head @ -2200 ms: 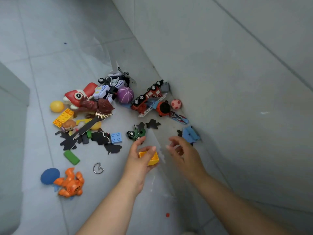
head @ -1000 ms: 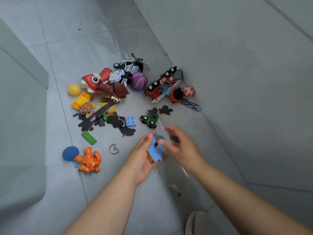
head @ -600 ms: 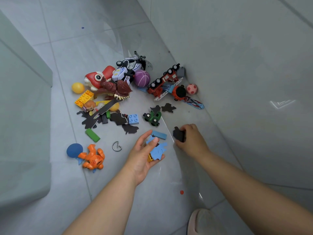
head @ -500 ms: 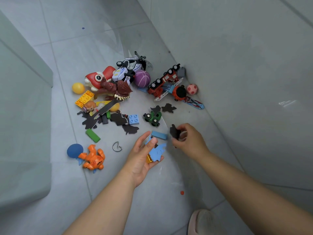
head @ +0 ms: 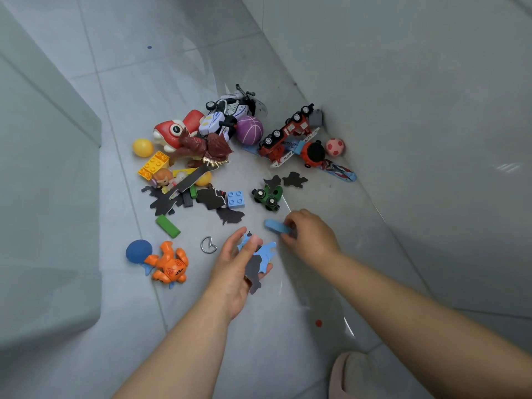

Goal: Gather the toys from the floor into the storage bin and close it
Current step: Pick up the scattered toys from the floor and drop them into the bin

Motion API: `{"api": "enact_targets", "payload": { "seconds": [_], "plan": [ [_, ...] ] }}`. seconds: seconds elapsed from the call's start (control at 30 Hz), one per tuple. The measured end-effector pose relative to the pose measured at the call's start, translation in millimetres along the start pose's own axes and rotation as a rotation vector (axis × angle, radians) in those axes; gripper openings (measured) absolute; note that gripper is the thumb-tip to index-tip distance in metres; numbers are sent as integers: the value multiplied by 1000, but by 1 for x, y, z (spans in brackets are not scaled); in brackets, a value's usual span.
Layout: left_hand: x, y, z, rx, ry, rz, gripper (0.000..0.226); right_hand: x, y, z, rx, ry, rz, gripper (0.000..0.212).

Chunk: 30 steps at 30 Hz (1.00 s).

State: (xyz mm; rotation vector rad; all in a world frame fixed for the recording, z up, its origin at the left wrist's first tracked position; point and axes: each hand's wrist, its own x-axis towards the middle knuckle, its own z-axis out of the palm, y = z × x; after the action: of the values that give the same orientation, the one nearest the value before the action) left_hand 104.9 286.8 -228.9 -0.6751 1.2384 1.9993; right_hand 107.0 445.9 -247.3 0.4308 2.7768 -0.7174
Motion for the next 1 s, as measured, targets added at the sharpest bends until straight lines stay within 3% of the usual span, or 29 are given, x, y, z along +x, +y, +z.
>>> {"api": "enact_targets", "payload": {
  "seconds": [0.07, 0.17, 0.27, 0.3, 0.37, 0.47, 0.53, 0.63, 0.83, 0.93, 1.0],
  "plan": [
    [1, 2, 0, -47, -25, -32, 48, -12, -11, -5, 252, 52, 50, 19],
    [2, 3, 1, -122, -38, -32, 61, -35, -37, -8, 394, -55, -101, 23],
    [4, 4, 4, -144, 49, -15, 25, -30, -41, -12, 437, -11, -135, 29],
    [4, 4, 5, -153, 79, -19, 14, -19, -37, -15, 425, 47, -101, 30],
    [1, 5, 4, -155, 102, -23, 15, 6, -27, -24, 324, 92, -22, 44],
    [-3, 9, 1, -148, 81, -10, 17, 40, -21, -27, 141, -47, -23, 78],
    [-6, 13, -2, -160, 84, -4, 17, 55, -24, -19, 28, -133, -87, 82],
    [-7, 17, -2, -211, 112, -25, 28, 60, -23, -8, -42, -170, -145, 70],
    [-3, 20, -2, -316, 66, -66, 56, 23, -25, -12, 405, 21, -140, 50],
    [1, 19, -2, -314, -2, -72, 81, -6, -39, -21, 501, -21, -211, 56],
    [1, 20, 0, -301, -54, -72, 81, -22, -49, -23, 483, -146, -276, 68]
  ]
}}
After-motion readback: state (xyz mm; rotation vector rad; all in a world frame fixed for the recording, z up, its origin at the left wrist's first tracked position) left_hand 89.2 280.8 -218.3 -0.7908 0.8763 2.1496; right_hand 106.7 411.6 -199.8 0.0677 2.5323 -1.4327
